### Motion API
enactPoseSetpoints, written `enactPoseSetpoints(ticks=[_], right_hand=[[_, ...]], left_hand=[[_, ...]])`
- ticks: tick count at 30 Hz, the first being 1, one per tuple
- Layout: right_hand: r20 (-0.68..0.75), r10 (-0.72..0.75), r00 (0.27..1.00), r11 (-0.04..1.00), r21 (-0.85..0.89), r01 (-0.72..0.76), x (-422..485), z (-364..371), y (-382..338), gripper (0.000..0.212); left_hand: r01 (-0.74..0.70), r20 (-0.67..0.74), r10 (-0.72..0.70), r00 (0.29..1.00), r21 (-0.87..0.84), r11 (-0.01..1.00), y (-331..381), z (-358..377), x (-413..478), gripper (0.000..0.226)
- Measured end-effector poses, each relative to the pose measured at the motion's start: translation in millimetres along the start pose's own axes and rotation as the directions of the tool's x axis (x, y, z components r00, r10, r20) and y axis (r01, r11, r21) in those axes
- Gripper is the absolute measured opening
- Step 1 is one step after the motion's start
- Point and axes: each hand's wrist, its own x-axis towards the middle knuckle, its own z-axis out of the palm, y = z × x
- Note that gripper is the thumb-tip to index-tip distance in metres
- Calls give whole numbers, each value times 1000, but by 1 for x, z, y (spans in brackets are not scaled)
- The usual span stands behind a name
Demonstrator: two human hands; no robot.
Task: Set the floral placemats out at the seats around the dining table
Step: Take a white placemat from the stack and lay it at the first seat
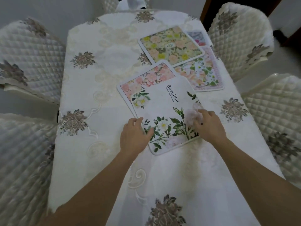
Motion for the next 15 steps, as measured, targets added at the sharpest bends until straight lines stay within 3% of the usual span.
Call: enactPoseSetpoints(ticks=[7, 15], right_hand=[[19, 32, 999, 998, 58, -34, 61, 5, 13, 53], [-65, 51, 997, 994, 99, -44, 78, 13, 13, 44]], left_hand=[[202, 0, -205, 979, -186, 962, 13, 23, 21, 76], [269, -7, -281, 960, -268, 925, 19, 28, 31, 64]])
